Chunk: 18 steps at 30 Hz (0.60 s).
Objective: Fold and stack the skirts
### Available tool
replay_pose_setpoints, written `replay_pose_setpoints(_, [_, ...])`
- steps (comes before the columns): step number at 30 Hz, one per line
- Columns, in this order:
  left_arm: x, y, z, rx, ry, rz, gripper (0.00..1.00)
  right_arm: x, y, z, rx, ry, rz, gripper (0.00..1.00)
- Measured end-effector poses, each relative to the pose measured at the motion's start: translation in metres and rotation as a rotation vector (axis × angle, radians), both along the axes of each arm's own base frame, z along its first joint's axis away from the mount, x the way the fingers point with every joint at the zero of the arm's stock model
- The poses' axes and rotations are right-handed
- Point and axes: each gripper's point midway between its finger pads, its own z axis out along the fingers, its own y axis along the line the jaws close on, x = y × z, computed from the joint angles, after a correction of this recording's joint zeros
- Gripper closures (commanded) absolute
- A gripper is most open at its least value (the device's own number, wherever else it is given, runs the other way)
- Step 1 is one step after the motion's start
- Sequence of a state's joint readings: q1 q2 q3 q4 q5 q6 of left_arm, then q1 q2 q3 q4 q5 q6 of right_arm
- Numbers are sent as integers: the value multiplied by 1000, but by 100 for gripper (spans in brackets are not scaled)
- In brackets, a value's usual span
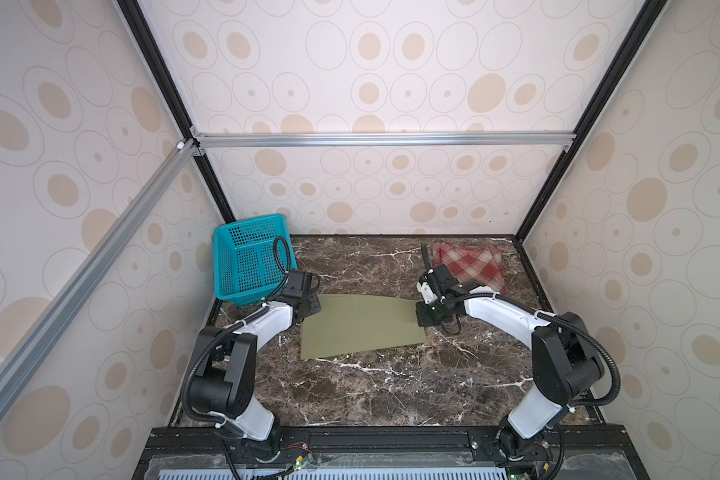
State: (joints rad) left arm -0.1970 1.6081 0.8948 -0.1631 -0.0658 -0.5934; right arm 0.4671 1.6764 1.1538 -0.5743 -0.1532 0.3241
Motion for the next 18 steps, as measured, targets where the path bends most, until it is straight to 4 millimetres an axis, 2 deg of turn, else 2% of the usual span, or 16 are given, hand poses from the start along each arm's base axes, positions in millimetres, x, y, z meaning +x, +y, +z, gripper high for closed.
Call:
replay_pose_setpoints(4, [11, 1, -12, -7, 0, 2, 81, 3, -5, 1, 6, -12, -15, 100])
replay_pose_setpoints(11, [39, -9, -10, -40, -60, -16, 82, 13, -9, 2, 38, -27, -39, 100])
replay_pose_setpoints(18, [41, -4, -24, -38, -41, -4, 83, 22, -6, -21, 68, 10, -56, 100])
